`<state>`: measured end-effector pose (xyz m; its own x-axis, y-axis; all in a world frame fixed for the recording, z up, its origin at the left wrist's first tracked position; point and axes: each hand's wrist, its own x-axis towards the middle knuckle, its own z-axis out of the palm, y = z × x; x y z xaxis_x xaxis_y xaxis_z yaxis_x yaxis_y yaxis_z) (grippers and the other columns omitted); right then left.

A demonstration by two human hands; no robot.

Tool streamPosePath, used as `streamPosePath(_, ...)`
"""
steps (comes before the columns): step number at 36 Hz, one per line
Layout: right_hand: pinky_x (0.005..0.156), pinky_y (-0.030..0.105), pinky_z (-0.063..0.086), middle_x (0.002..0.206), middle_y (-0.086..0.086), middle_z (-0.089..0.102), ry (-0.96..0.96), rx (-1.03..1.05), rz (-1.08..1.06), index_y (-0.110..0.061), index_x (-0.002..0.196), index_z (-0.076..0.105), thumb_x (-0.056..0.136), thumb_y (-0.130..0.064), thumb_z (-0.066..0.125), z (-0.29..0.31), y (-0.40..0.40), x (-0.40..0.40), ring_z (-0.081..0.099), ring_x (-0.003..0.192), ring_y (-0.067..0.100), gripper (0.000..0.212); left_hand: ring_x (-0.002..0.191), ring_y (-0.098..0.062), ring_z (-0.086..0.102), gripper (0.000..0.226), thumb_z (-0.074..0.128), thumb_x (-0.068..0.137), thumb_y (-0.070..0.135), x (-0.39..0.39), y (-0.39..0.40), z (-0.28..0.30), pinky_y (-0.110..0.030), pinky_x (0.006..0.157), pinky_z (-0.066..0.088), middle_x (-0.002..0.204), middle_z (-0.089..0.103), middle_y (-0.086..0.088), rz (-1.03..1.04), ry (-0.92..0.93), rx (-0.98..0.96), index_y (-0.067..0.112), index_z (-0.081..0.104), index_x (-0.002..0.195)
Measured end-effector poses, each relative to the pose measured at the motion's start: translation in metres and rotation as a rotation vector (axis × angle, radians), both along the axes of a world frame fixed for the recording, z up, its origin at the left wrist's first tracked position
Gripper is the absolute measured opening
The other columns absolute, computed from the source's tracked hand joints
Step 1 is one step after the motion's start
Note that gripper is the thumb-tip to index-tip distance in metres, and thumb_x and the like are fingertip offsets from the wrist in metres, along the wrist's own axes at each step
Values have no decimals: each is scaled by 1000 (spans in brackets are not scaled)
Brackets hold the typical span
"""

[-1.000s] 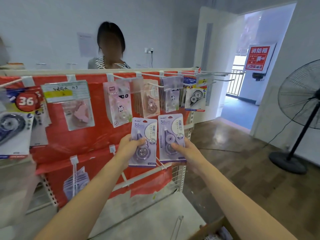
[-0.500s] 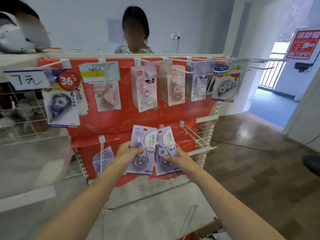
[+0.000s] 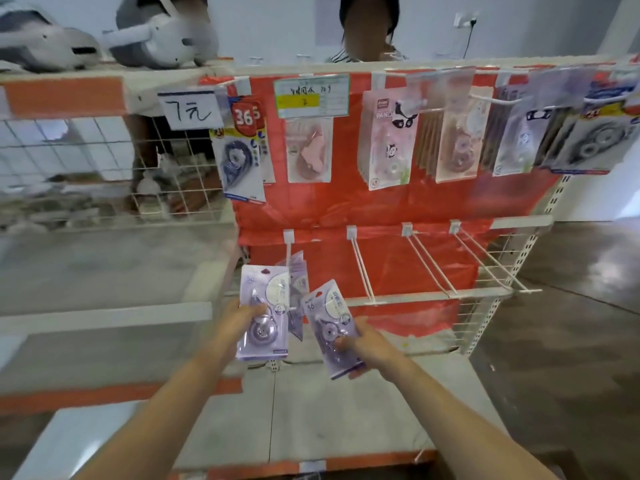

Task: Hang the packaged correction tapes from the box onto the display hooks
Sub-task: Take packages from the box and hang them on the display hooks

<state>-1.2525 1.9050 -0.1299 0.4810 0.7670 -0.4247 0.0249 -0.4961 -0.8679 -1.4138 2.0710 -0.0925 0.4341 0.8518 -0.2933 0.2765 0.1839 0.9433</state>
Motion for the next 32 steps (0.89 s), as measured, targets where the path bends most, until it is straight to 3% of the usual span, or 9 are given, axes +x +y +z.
streamPosePath(3, 48, 31, 54, 116, 7, 61, 4, -17, 8, -21, 118, 49, 86, -16, 65, -5, 6, -4, 65, 95, 29, 36, 90, -33, 69, 21, 63, 83, -3, -8, 3, -4, -50, 89, 52, 96, 72, -14, -7, 13, 0, 13, 66, 96)
streamPosePath(5, 49, 32, 54, 119, 8, 59, 6, -31, 18, -19, 118, 49, 85, -18, 67, -9, 9, -5, 64, 99, 31, 38, 90, -31, 69, 23, 61, 84, -3, -11, 3, -4, -50, 90, 52, 97, 72, -12, -3, -2, 0, 17, 65, 95)
streamPosePath(11, 51, 33, 56, 118, 6, 61, 22, -52, 68, -21, 116, 50, 84, -17, 66, -15, 16, -9, 64, 98, 30, 36, 88, -31, 68, 16, 62, 86, 1, -11, 5, -3, -50, 92, 51, 92, 71, -9, 32, -1, -22, 17, 65, 89)
streamPosePath(16, 57, 35, 57, 108, 5, 64, 14, -80, 157, -17, 117, 53, 84, -13, 64, -18, 15, -14, 65, 85, 25, 35, 91, -31, 67, 17, 62, 86, 0, -9, 9, -4, -50, 93, 50, 95, 71, -11, 21, 7, -15, 16, 66, 89)
streamPosePath(23, 55, 34, 59, 122, 7, 58, 9, -56, 110, -18, 126, 47, 91, -17, 61, -18, 26, -21, 63, 100, 30, 38, 93, -31, 67, 20, 64, 84, 2, -9, 12, -10, -48, 93, 51, 103, 70, -14, 26, 25, -46, 8, 65, 104)
streamPosePath(29, 67, 43, 59, 112, 9, 52, -76, -138, 106, -13, 116, 44, 92, -16, 56, -16, 41, -35, 61, 90, 31, 26, 94, -31, 67, 18, 65, 82, 1, -13, 13, -10, -50, 93, 51, 99, 71, -12, 33, 28, -43, 15, 67, 92)
streamPosePath(32, 55, 40, 57, 118, 16, 52, -131, -176, 92, -6, 123, 42, 93, -16, 57, -17, 54, -41, 62, 90, 36, 35, 92, -32, 68, 18, 65, 80, 0, -20, 11, -7, -50, 91, 52, 97, 72, -13, 41, 16, -33, 16, 67, 90)
